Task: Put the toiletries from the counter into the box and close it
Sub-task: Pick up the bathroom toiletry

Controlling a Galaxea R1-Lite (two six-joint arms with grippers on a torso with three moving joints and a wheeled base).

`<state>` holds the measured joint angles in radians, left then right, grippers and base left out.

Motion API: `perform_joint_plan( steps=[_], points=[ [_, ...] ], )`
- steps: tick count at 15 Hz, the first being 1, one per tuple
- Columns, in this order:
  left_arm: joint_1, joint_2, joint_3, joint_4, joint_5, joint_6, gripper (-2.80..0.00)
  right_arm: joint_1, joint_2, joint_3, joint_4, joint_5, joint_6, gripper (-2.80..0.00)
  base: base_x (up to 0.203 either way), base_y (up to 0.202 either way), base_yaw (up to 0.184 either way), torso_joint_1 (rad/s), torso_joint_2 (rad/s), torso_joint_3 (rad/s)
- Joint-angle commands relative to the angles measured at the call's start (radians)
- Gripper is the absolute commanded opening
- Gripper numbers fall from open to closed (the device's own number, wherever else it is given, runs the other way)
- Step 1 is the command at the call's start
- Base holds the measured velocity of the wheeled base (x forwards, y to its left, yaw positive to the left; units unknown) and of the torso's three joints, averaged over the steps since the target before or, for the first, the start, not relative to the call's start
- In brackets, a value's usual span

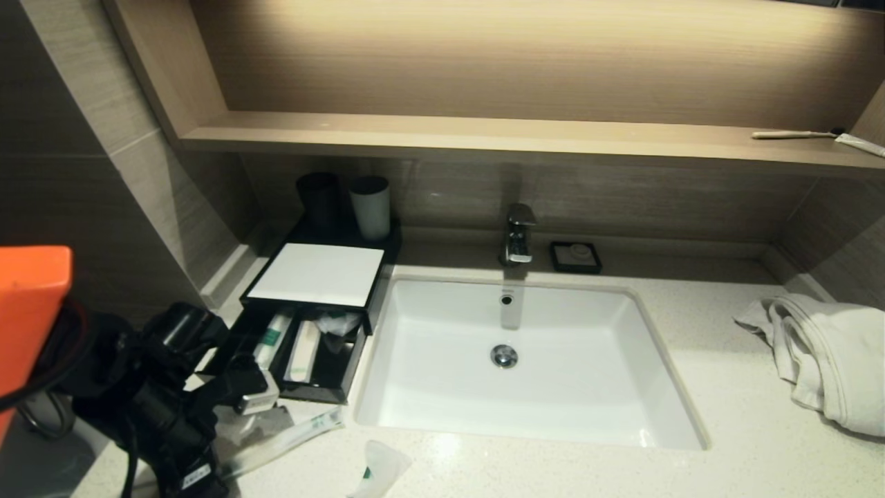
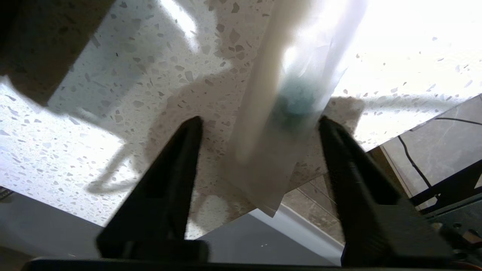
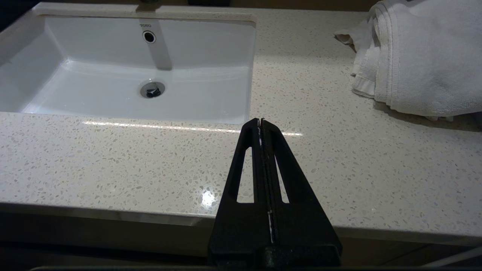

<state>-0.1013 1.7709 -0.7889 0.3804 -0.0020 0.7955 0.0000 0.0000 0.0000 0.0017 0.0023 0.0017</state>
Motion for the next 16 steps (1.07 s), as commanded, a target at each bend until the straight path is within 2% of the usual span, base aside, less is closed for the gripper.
perform_joint_plan(
  steps=[1, 8, 16],
  points=[
    [0.0, -0.006, 0.0, 0.005, -0.001, 0.005, -2.8, 0.0, 0.0, 0.0, 0.0, 0.001, 0.0, -2.8, 0.0, 0.0, 0.0, 0.0, 0.0, 0.0],
    [0.001, -0.067, 0.016, 0.024, 0.0, 0.007, -2.8, 0.0, 0.0, 0.0, 0.0, 0.001, 0.0, -2.8, 0.0, 0.0, 0.0, 0.0, 0.0, 0.0],
    [0.001, -0.211, 0.025, 0.167, -0.005, 0.016, -2.8, 0.0, 0.0, 0.0, 0.0, 0.001, 0.0, -2.8, 0.0, 0.0, 0.0, 0.0, 0.0, 0.0]
  ],
)
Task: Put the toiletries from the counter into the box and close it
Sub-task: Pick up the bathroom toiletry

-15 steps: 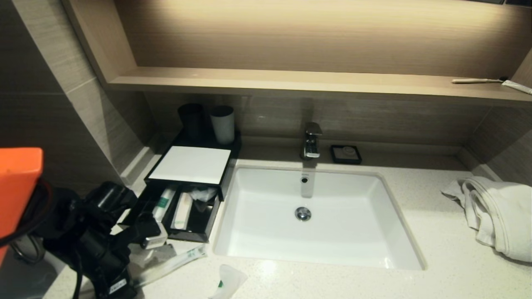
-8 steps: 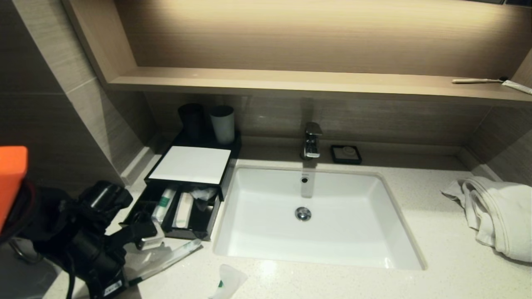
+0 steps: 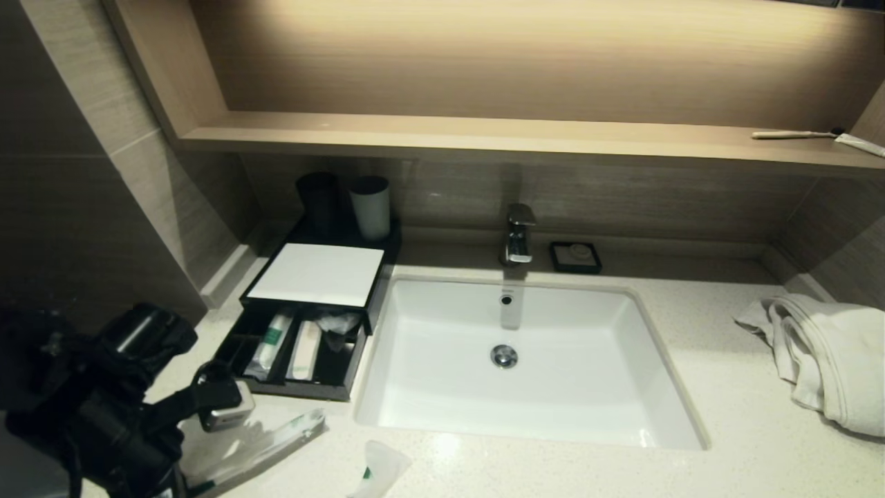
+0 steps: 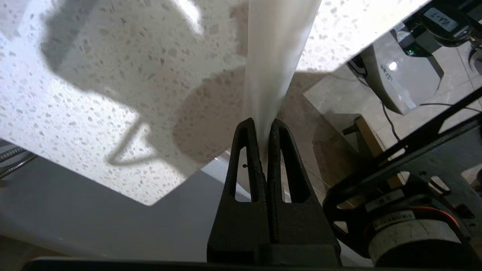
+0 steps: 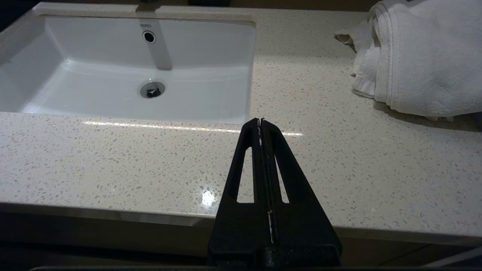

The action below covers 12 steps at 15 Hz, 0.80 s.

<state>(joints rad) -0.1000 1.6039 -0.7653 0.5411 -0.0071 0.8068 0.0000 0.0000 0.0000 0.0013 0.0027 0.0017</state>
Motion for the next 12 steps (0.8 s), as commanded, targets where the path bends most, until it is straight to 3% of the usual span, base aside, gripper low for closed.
perform_joint_plan(
  steps=[1, 3, 5, 7, 12],
  points=[
    [-0.001, -0.078, 0.001, 0.022, -0.003, 0.002, -2.8, 0.0, 0.0, 0.0, 0.0, 0.0, 0.0, -2.8, 0.0, 0.0, 0.0, 0.0, 0.0, 0.0],
    [0.0, -0.141, -0.013, 0.034, -0.052, -0.035, -2.8, 0.0, 0.0, 0.0, 0.0, 0.0, 0.0, -2.8, 0.0, 0.0, 0.0, 0.0, 0.0, 0.0],
    [0.0, -0.167, -0.061, 0.039, -0.114, -0.201, -2.8, 0.0, 0.0, 0.0, 0.0, 0.0, 0.0, -2.8, 0.0, 0.0, 0.0, 0.0, 0.0, 0.0],
    [-0.001, -0.167, -0.121, 0.043, -0.127, -0.359, -2.8, 0.0, 0.0, 0.0, 0.0, 0.0, 0.0, -2.8, 0.0, 0.0, 0.0, 0.0, 0.0, 0.0],
    [-0.001, -0.165, -0.24, 0.13, -0.128, -0.664, -2.8, 0.0, 0.0, 0.0, 0.0, 0.0, 0.0, -2.8, 0.0, 0.0, 0.0, 0.0, 0.0, 0.0]
  ],
)
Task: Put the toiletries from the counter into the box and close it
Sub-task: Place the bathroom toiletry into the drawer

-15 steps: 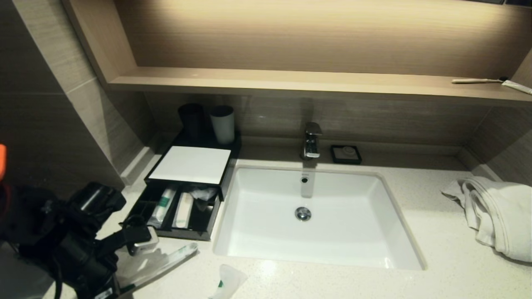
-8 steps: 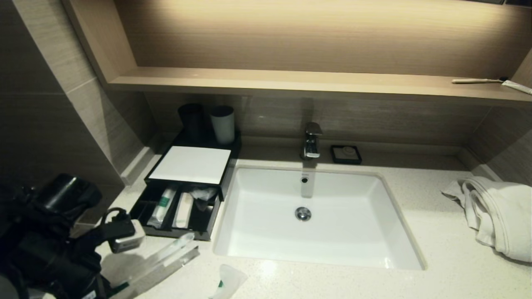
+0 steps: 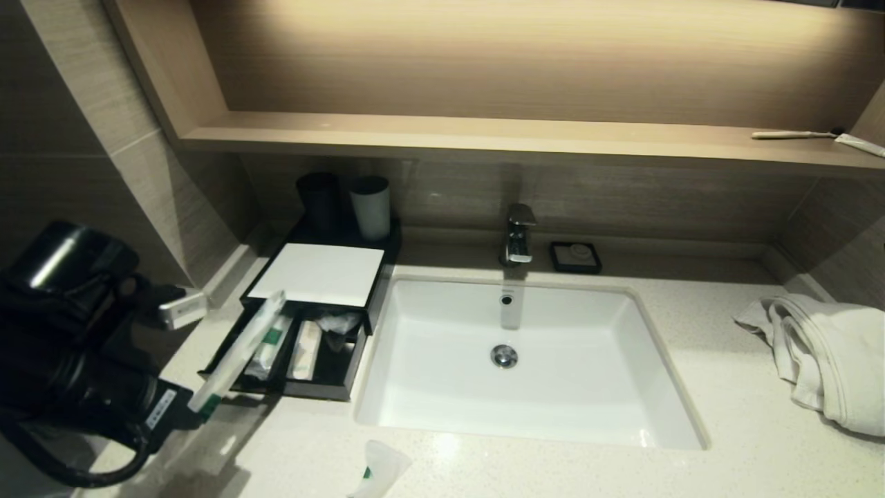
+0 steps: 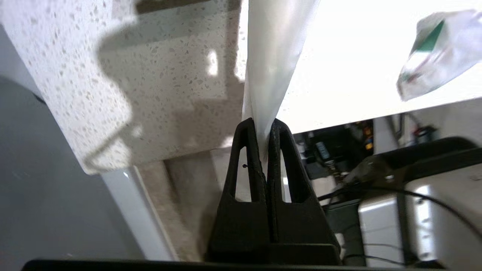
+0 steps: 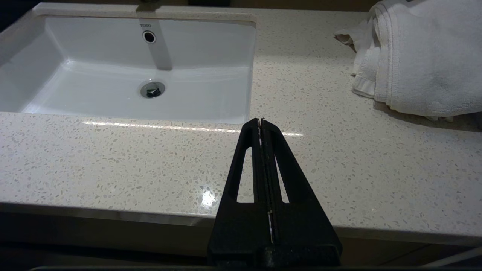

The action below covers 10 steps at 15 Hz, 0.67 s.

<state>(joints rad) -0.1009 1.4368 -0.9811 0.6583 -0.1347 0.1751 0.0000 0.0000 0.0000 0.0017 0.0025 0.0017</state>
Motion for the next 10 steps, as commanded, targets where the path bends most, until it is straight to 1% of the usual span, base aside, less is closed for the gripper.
perform_joint_plan(
  steps=[1, 3, 4, 5, 6, 8, 10],
  points=[
    [-0.002, 0.012, -0.054, 0.071, 0.0, -0.063, -2.8, 0.0, 0.0, 0.0, 0.0, 0.001, 0.0, -2.8, 0.0, 0.0, 0.0, 0.0, 0.0, 0.0],
    [-0.015, 0.048, -0.136, 0.223, 0.008, -0.109, -2.8, 0.0, 0.0, 0.0, 0.0, 0.001, 0.0, -2.8, 0.0, 0.0, 0.0, 0.0, 0.0, 0.0],
    [-0.018, 0.073, -0.18, 0.286, 0.01, -0.153, -2.8, 0.0, 0.0, 0.0, 0.0, 0.001, 0.0, -2.8, 0.0, 0.0, 0.0, 0.0, 0.0, 0.0],
    [-0.02, 0.088, -0.199, 0.321, 0.01, -0.185, -2.8, 0.0, 0.0, 0.0, 0.0, 0.001, 0.0, -2.8, 0.0, 0.0, 0.0, 0.0, 0.0, 0.0],
    [-0.021, 0.13, -0.247, 0.369, 0.01, -0.226, -2.8, 0.0, 0.0, 0.0, 0.0, 0.001, 0.0, -2.8, 0.0, 0.0, 0.0, 0.0, 0.0, 0.0],
    [-0.025, 0.229, -0.362, 0.507, 0.009, -0.298, -2.8, 0.0, 0.0, 0.0, 0.0, 0.001, 0.0, -2.8, 0.0, 0.0, 0.0, 0.0, 0.0, 0.0],
    [-0.054, 0.283, -0.407, 0.57, 0.009, -0.32, -2.8, 0.0, 0.0, 0.0, 0.0, 0.001, 0.0, -2.8, 0.0, 0.0, 0.0, 0.0, 0.0, 0.0]
  ],
)
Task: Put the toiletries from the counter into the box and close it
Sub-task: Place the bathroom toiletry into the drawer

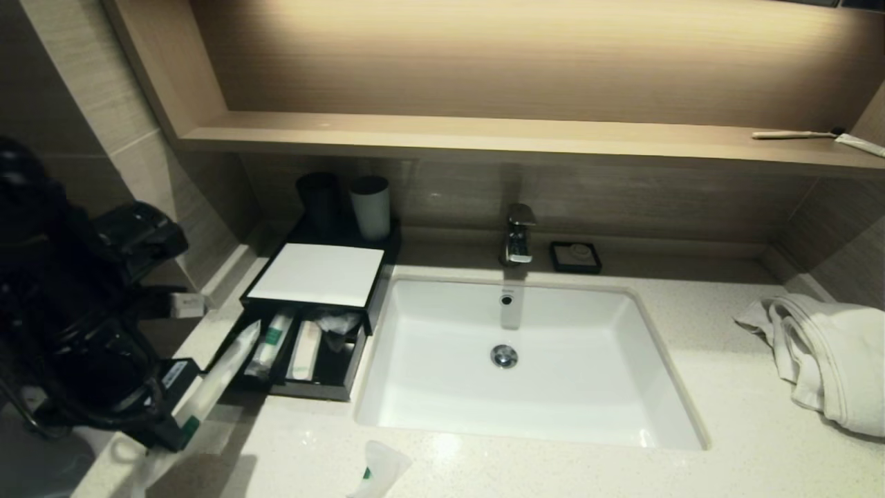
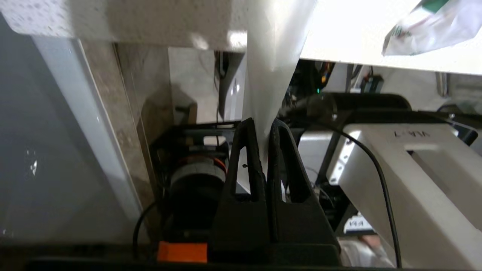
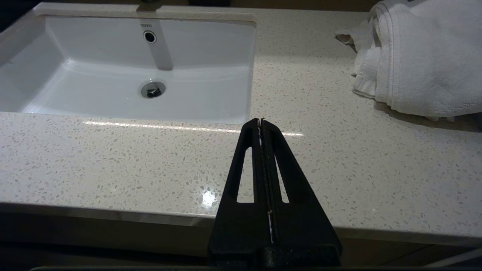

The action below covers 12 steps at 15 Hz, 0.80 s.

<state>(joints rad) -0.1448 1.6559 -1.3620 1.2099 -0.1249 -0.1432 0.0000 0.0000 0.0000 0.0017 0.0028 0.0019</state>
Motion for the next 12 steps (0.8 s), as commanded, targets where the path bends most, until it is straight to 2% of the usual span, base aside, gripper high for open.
perform_joint_plan(
  steps=[1, 5, 12],
  points=[
    [-0.016, 0.09, -0.044, 0.026, -0.002, -0.004, -2.8, 0.0, 0.0, 0.0, 0.0, 0.0, 0.0, -2.8, 0.0, 0.0, 0.0, 0.0, 0.0, 0.0],
    [-0.018, 0.194, -0.121, 0.037, -0.001, -0.034, -2.8, 0.0, 0.0, 0.0, 0.0, 0.0, 0.0, -2.8, 0.0, 0.0, 0.0, 0.0, 0.0, 0.0],
    [-0.017, 0.305, -0.227, 0.037, -0.001, -0.035, -2.8, 0.0, 0.0, 0.0, 0.0, 0.0, 0.0, -2.8, 0.0, 0.0, 0.0, 0.0, 0.0, 0.0]
  ],
)
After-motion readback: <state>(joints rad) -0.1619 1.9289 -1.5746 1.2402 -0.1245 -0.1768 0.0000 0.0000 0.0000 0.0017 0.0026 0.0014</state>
